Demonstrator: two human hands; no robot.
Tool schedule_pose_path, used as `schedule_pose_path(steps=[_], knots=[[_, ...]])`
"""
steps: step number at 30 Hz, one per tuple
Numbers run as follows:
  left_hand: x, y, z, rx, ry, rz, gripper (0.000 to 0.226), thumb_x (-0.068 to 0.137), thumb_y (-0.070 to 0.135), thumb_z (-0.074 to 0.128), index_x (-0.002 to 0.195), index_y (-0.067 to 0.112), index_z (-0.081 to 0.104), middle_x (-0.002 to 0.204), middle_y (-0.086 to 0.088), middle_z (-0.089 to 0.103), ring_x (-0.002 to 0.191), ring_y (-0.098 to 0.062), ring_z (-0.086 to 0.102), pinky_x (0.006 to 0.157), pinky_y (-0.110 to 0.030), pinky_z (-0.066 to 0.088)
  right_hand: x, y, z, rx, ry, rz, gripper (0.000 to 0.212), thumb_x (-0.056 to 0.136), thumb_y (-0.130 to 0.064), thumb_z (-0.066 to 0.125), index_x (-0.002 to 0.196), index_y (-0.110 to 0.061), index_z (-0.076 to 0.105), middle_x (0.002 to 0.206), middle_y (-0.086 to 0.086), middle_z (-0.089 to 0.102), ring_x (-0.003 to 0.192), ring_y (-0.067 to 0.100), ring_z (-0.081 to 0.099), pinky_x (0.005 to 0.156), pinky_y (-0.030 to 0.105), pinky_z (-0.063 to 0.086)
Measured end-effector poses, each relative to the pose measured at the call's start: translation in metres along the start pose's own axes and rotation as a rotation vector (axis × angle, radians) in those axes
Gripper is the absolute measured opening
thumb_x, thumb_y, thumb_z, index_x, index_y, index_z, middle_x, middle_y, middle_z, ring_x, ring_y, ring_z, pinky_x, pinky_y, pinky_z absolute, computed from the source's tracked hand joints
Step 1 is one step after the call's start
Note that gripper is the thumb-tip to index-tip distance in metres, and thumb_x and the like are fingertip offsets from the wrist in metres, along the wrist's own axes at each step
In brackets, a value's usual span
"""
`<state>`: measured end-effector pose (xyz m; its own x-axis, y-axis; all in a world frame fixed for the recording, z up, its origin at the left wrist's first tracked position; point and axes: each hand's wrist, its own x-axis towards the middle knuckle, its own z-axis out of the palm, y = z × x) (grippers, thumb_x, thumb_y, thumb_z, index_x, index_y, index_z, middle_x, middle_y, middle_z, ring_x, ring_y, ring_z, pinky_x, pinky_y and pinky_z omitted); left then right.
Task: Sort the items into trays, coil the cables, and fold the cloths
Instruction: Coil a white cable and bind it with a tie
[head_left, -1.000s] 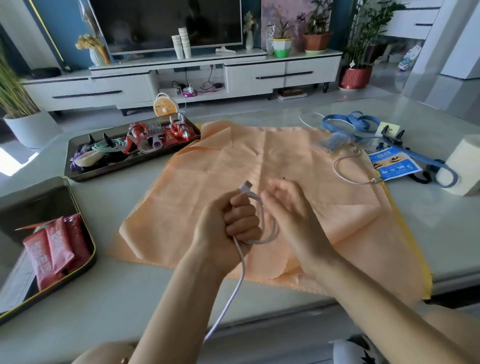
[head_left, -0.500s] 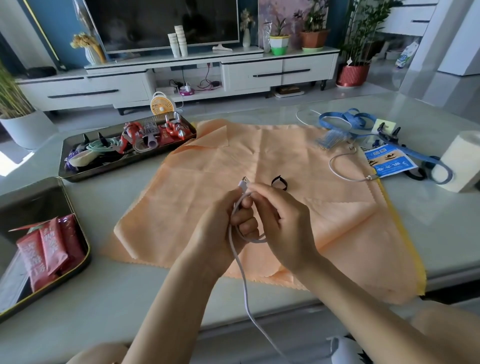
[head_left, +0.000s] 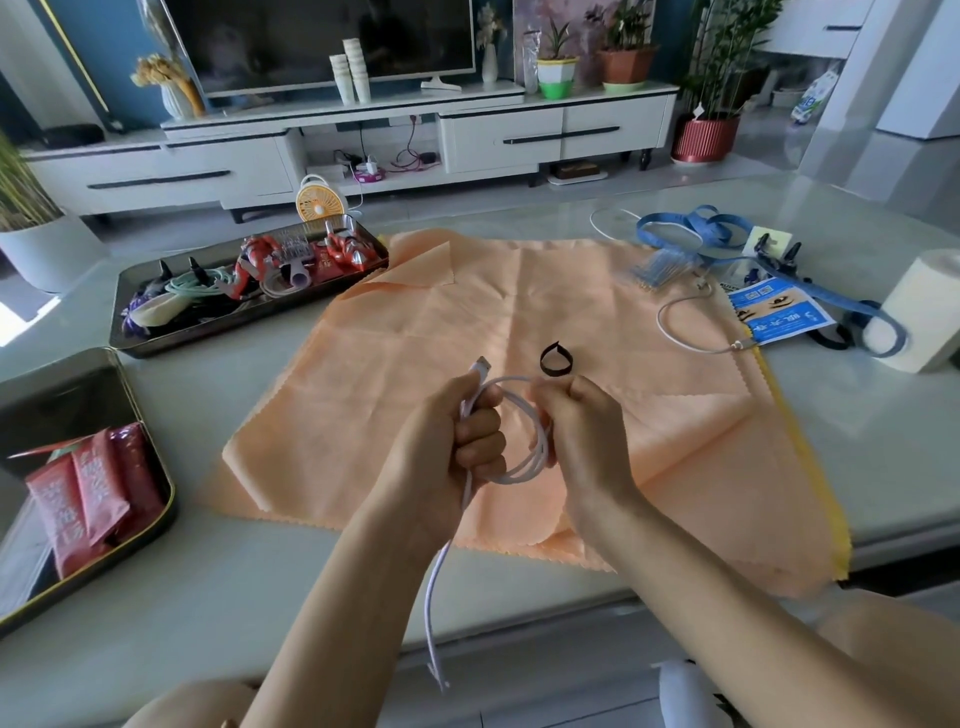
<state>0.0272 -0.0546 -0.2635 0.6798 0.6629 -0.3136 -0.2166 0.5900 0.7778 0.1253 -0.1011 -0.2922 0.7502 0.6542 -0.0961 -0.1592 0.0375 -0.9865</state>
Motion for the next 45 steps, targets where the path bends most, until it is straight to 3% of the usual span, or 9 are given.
schedule_pose_path(steps=[6, 13, 17, 23, 27, 30, 39, 42, 45], knots=[[-0.002, 0.0, 0.0, 0.075, -0.013, 0.03, 0.03, 0.095, 0.025, 0.042, 0.067, 0.014, 0.046, 0.04, 0.01, 0.022, 0.029, -0.002, 0.02, 0.032, -0.015, 0.018, -0.01, 0.008, -0.002, -0.22, -0.075, -0.473, 0.018, 0.094, -0.01, 0.049, 0.083, -0.007, 0.063, 0.056, -0.01, 0.047, 0.053, 0.005, 0.039, 0.054, 0.018, 0.031], [-0.004, -0.004, 0.003, 0.066, -0.042, 0.014, 0.039, 0.098, 0.035, 0.037, 0.065, 0.015, 0.044, 0.041, 0.01, 0.025, 0.03, -0.002, 0.022, 0.031, -0.014, 0.02, -0.011, 0.014, -0.006, -0.406, -0.221, -0.643, 0.021, 0.095, -0.023, 0.04, 0.079, -0.022, 0.054, 0.063, -0.015, 0.053, 0.059, 0.006, 0.049, 0.055, 0.015, 0.033], [-0.002, -0.005, 0.002, -0.046, -0.091, -0.003, 0.051, 0.097, 0.049, 0.025, 0.064, 0.015, 0.042, 0.039, 0.01, 0.025, 0.027, -0.001, 0.022, 0.03, -0.013, 0.018, -0.013, 0.02, -0.005, -0.389, -0.152, -0.626, 0.018, 0.096, -0.027, 0.037, 0.087, -0.026, 0.053, 0.069, -0.018, 0.055, 0.063, 0.003, 0.052, 0.057, 0.017, 0.038], [-0.003, 0.002, -0.003, -0.266, -0.139, -0.013, 0.027, 0.091, 0.025, 0.037, 0.068, 0.015, 0.044, 0.042, 0.009, 0.026, 0.029, -0.002, 0.025, 0.035, -0.015, 0.018, -0.022, 0.007, 0.0, -0.198, -0.202, -0.36, 0.021, 0.098, -0.031, 0.041, 0.099, -0.013, 0.053, 0.07, -0.008, 0.056, 0.061, 0.007, 0.051, 0.058, 0.027, 0.044], [-0.005, 0.014, -0.01, -0.389, -0.165, 0.047, 0.021, 0.089, 0.02, 0.037, 0.072, 0.014, 0.047, 0.044, 0.009, 0.027, 0.034, -0.002, 0.019, 0.039, -0.014, 0.02, -0.048, 0.001, -0.008, 0.01, -0.615, 0.055, 0.038, 0.09, -0.055, 0.046, 0.107, -0.022, 0.051, 0.066, 0.003, 0.062, 0.061, 0.016, 0.06, 0.058, 0.027, 0.052], [-0.007, 0.02, -0.016, -0.454, -0.189, 0.051, 0.029, 0.091, 0.018, 0.034, 0.067, 0.014, 0.049, 0.043, 0.008, 0.027, 0.04, -0.004, 0.01, 0.038, -0.014, 0.018, -0.054, -0.005, -0.021, 0.023, -0.771, 0.123, 0.046, 0.084, -0.051, 0.055, 0.117, -0.019, 0.05, 0.063, 0.004, 0.059, 0.055, 0.018, 0.059, 0.053, 0.024, 0.048], [-0.022, 0.044, -0.029, -0.455, -0.137, 0.147, 0.024, 0.085, 0.014, 0.037, 0.061, 0.017, 0.04, 0.05, 0.011, 0.015, 0.04, -0.005, 0.01, 0.037, -0.016, 0.019, -0.035, -0.021, -0.05, -0.059, -0.951, 0.232, 0.02, 0.08, -0.029, 0.06, 0.08, -0.013, 0.072, 0.058, -0.003, 0.05, 0.035, 0.002, 0.03, 0.036, 0.011, 0.022], [-0.029, 0.056, -0.04, -0.579, -0.275, 0.075, 0.021, 0.085, 0.006, 0.042, 0.065, 0.01, 0.047, 0.052, 0.01, 0.021, 0.04, -0.005, 0.016, 0.04, -0.017, 0.017, -0.015, -0.038, -0.072, -0.211, -1.007, 0.241, 0.016, 0.08, -0.03, 0.068, 0.079, -0.015, 0.073, 0.054, -0.005, 0.048, 0.035, 0.002, 0.028, 0.035, 0.01, 0.021], [-0.036, 0.063, -0.04, -0.496, -0.372, -0.027, 0.015, 0.084, 0.003, 0.049, 0.07, 0.007, 0.054, 0.053, 0.008, 0.024, 0.04, -0.007, 0.018, 0.04, -0.017, 0.013, -0.002, -0.043, -0.077, -0.511, -0.784, 0.027, 0.023, 0.069, -0.038, 0.074, 0.064, -0.016, 0.069, 0.046, -0.009, 0.041, 0.039, 0.004, 0.03, 0.039, 0.013, 0.024]])
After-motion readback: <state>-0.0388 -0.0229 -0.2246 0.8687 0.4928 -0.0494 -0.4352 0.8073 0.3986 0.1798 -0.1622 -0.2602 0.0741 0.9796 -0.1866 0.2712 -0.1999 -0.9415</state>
